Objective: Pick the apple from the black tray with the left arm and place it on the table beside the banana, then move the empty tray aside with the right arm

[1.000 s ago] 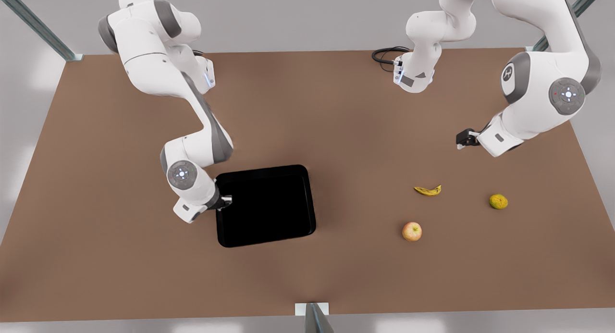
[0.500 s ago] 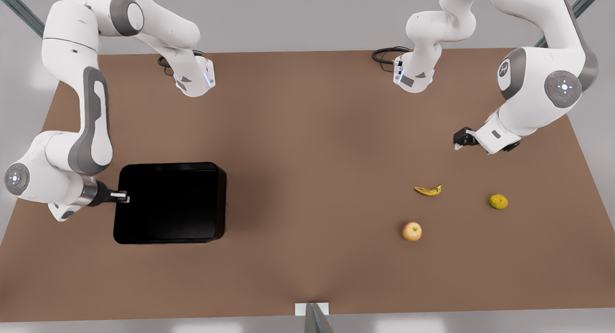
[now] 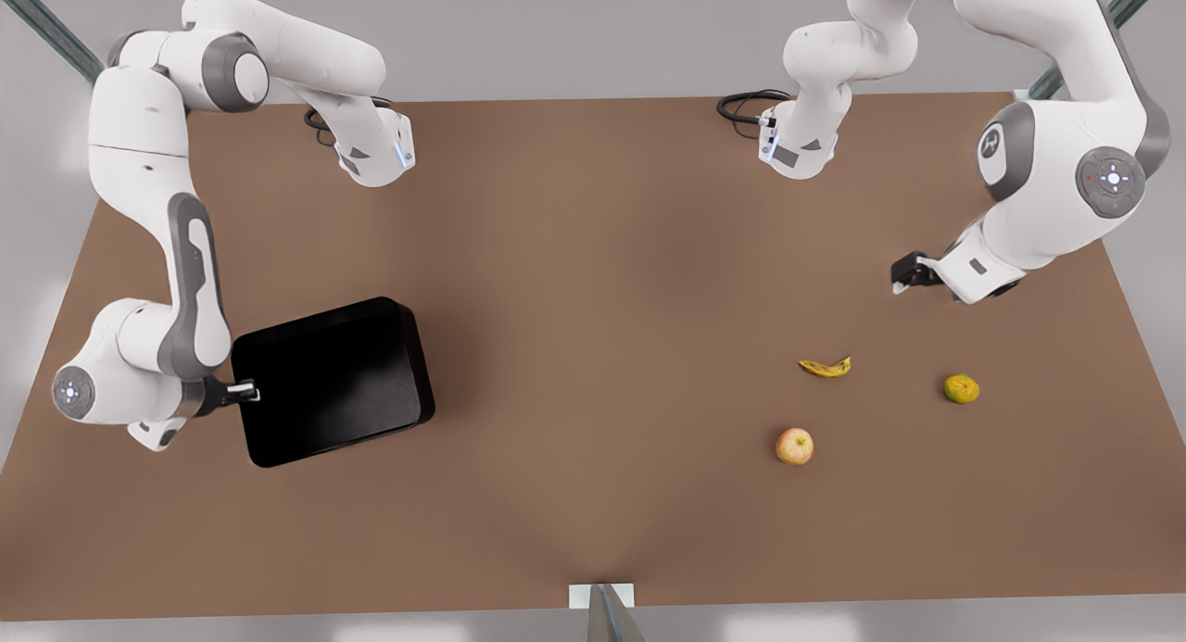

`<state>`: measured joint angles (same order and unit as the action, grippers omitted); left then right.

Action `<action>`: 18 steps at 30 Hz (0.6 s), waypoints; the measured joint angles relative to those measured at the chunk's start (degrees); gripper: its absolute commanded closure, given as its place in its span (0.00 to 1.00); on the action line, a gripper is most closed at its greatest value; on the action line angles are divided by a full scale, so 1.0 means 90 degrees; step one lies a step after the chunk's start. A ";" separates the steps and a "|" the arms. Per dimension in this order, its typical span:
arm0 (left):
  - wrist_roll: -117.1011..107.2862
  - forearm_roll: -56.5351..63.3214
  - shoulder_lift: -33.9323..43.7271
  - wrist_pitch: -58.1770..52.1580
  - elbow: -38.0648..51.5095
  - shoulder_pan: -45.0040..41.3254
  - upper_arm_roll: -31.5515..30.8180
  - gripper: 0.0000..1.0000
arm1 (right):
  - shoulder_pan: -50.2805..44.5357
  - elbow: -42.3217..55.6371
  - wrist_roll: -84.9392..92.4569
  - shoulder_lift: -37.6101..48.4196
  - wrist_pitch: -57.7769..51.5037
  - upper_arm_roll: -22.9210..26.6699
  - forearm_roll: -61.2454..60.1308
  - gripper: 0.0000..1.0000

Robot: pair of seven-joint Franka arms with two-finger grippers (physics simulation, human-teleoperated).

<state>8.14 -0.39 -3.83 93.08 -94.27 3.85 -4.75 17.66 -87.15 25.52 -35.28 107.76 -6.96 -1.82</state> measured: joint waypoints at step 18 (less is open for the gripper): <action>0.0400 -0.0130 -0.0038 0.0125 0.0023 -0.0067 0.0030 0.00 | -0.1605 0.1675 -0.0837 0.1444 -0.1853 -0.0646 0.0254 0.00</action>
<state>11.74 -1.56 -4.17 94.20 -94.06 3.25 -4.48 3.21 -72.07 17.99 -22.29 91.08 -12.78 0.47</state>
